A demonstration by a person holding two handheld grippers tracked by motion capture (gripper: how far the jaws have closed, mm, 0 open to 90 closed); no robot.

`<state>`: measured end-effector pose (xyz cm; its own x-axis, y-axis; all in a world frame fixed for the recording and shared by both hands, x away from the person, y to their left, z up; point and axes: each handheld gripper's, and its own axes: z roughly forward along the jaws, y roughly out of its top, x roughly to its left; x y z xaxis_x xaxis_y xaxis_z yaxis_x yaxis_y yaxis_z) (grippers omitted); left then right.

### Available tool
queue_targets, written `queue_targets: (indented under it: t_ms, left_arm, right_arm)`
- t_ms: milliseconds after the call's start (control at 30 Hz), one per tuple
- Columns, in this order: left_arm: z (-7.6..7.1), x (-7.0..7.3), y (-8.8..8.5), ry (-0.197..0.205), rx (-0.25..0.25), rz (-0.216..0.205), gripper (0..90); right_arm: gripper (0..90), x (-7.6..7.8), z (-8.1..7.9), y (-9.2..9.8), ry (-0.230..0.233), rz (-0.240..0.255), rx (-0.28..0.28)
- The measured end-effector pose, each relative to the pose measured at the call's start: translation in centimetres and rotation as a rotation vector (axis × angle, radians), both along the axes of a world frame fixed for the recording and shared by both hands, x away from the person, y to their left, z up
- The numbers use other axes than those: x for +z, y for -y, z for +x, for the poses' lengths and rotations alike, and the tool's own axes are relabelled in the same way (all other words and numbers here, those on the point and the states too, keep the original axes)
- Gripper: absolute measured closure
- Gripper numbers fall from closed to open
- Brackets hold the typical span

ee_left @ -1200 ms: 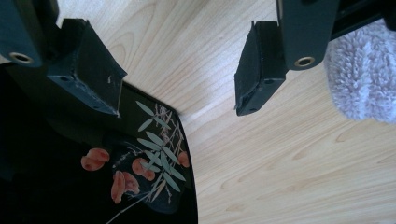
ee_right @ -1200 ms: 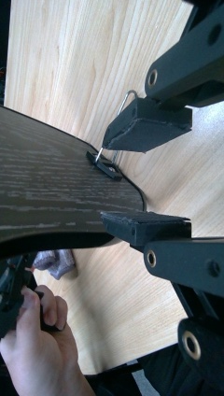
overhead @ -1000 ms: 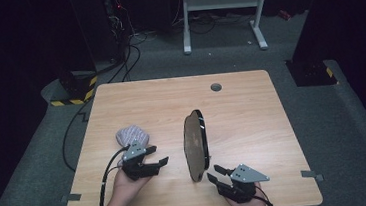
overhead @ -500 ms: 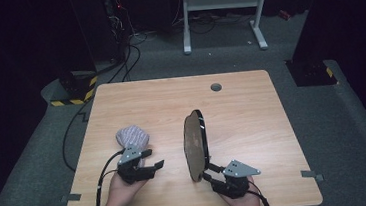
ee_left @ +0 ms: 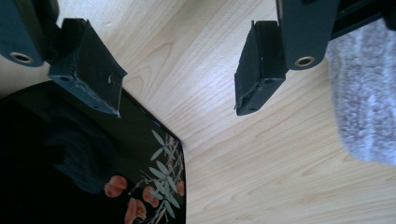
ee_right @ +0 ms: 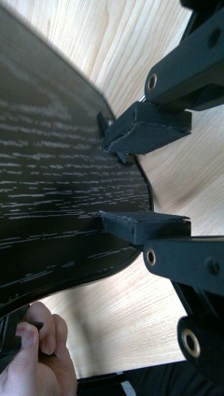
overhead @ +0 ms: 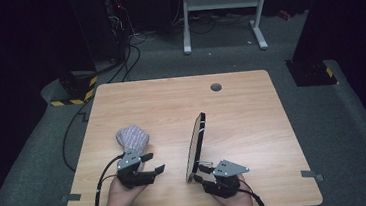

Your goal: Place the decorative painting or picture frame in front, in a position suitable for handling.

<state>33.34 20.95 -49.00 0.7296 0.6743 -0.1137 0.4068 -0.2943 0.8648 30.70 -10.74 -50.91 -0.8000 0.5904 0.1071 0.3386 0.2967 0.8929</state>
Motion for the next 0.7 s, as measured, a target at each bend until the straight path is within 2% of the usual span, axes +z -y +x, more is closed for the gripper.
queue_targets:
  t_ms: [200, 333, 567, 700]
  left_arm:
    - [-1.0, 0.0, 0.4, 0.013, -0.044, -0.021, 32.6]
    - [-2.0, 0.2, 0.7, 0.035, -0.078, -0.020, 32.6]
    - [-2.8, -0.1, 1.1, 0.028, -0.109, 0.000, 32.7]
    - [-3.0, -0.1, 1.2, 0.025, -0.113, -0.007, 33.7]
  right_arm:
    - [59.0, 0.0, 0.2, -1.1, 0.008, -0.009, 0.029]
    - [58.8, 0.0, 0.5, -2.1, 0.016, -0.016, 0.040]
    - [58.6, -0.1, 0.9, -3.6, 0.012, -0.038, 0.034]
    - [58.6, -0.1, 1.1, -3.8, 0.010, -0.041, 0.041]
